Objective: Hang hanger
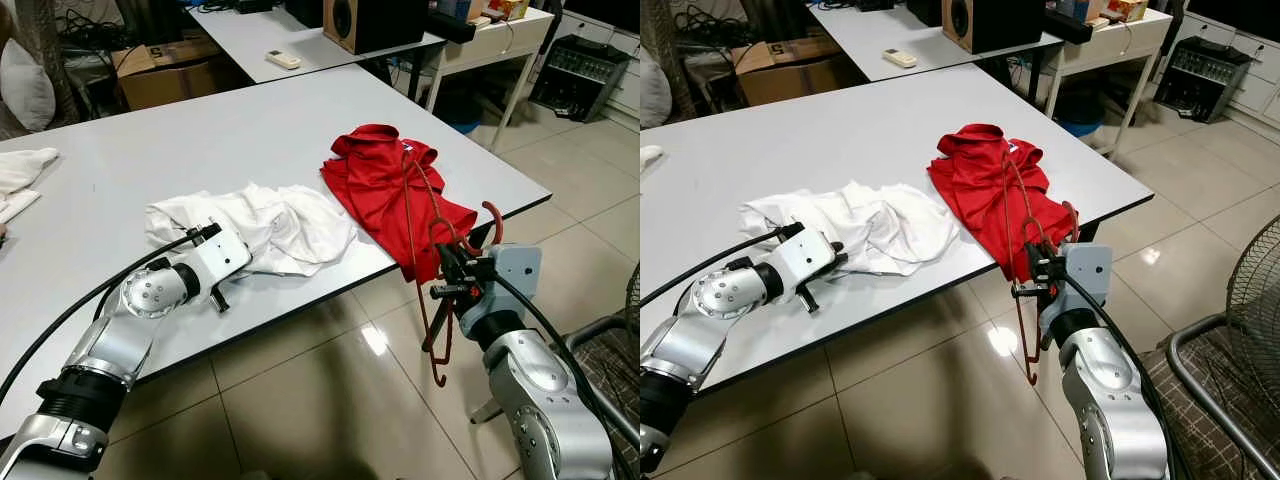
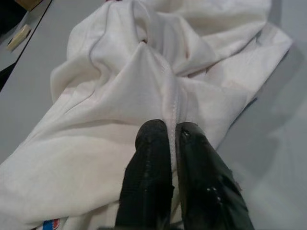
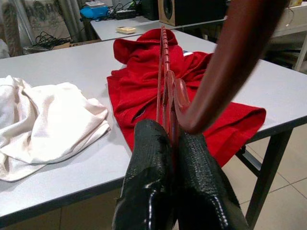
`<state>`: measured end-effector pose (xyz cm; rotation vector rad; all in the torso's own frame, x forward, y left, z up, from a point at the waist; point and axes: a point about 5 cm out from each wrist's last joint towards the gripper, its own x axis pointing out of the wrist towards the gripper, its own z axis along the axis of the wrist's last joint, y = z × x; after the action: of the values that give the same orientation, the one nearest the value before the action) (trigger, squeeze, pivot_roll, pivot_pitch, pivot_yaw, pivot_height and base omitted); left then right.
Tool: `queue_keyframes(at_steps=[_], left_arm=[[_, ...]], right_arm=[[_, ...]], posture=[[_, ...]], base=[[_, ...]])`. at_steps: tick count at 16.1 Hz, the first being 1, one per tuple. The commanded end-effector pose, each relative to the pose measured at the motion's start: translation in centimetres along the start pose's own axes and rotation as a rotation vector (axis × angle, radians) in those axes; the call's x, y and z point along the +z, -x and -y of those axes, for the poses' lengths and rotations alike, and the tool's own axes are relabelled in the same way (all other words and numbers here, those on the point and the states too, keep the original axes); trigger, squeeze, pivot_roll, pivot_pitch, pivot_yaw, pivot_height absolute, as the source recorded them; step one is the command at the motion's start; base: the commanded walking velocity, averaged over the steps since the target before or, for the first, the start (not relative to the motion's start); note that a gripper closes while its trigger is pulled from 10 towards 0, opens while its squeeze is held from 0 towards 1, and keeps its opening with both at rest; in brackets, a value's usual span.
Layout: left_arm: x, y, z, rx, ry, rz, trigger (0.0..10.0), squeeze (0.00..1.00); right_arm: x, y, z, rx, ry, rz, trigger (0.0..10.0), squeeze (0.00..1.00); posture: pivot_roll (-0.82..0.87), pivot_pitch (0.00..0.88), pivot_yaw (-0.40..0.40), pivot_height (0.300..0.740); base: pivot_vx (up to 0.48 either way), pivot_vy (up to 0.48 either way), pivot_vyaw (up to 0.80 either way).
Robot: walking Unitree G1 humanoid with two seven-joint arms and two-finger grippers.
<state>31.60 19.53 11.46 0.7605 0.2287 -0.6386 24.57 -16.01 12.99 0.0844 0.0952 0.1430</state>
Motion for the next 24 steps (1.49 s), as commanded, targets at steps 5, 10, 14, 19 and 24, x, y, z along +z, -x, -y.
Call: queue_keyframes(at_steps=[5,10,14,19,24], left_arm=[[-1.0,0.0,-0.8,0.063,-0.025,-0.088,0.0,0.0],[0.9,0.5,-3.4,0.144,0.217,0.069,0.0,0.0],[3.9,2.0,-6.7,0.121,0.429,0.266,0.0,0.0],[7.4,4.5,-10.6,0.1,0.47,0.404,0.0,0.0],[8.5,4.8,-9.6,-0.018,0.42,0.398,0.0,0.0]], right_arm=[[0.3,-0.1,0.0,0.0,0.004,0.008,10.0,0.0],[0.6,0.1,-0.4,0.113,0.035,0.0,10.0,0.0],[1.3,1.6,-1.2,0.359,0.026,-0.013,10.0,0.0],[2.8,4.9,-3.3,0.785,-0.071,-0.055,10.0,0.0],[2.2,3.9,-3.3,0.749,-0.06,-0.092,10.0,0.0]], posture=[[-0.11,0.0,0.033,0.74],[-0.11,0.0,0.03,0.74],[-0.11,0.0,0.027,0.74],[-0.1,0.0,0.021,0.74],[-0.1,0.0,0.012,0.74]], base=[[0.0,0.0,0.0],[0.0,0.0,0.0],[0.0,0.0,0.0],[0.0,0.0,0.0],[0.0,0.0,0.0]])
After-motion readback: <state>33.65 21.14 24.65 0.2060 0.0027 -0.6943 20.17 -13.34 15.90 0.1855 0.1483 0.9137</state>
